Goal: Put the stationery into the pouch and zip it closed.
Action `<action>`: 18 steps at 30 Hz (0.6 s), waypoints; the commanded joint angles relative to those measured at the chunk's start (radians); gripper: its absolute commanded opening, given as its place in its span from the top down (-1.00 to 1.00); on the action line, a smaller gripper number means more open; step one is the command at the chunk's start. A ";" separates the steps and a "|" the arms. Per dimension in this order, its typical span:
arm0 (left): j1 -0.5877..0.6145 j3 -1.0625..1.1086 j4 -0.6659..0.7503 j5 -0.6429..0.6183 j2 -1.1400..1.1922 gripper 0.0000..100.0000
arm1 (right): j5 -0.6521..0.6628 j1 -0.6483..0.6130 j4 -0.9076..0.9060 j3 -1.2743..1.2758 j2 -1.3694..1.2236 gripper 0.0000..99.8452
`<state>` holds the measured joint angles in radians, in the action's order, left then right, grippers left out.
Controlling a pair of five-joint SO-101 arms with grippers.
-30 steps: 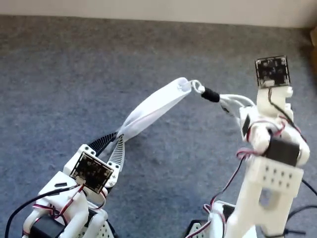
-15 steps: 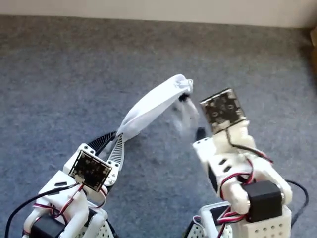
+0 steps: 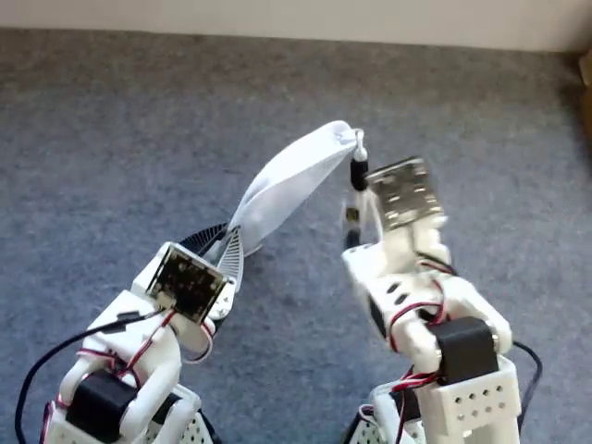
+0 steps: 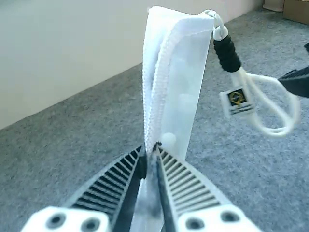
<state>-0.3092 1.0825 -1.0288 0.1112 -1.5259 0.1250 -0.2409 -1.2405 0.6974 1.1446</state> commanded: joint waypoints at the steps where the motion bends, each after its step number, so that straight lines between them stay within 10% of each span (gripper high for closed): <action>1: 0.008 -0.031 0.051 -0.014 0.140 0.99 | -0.051 0.114 0.059 0.010 0.019 0.54; 18: -0.130 -0.105 0.031 -0.011 0.349 0.54 | -0.061 0.168 0.165 0.139 0.019 0.54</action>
<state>-0.4150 1.0012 -0.9966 0.1097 -1.1745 0.0744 -0.0767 -1.0932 0.8447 1.1431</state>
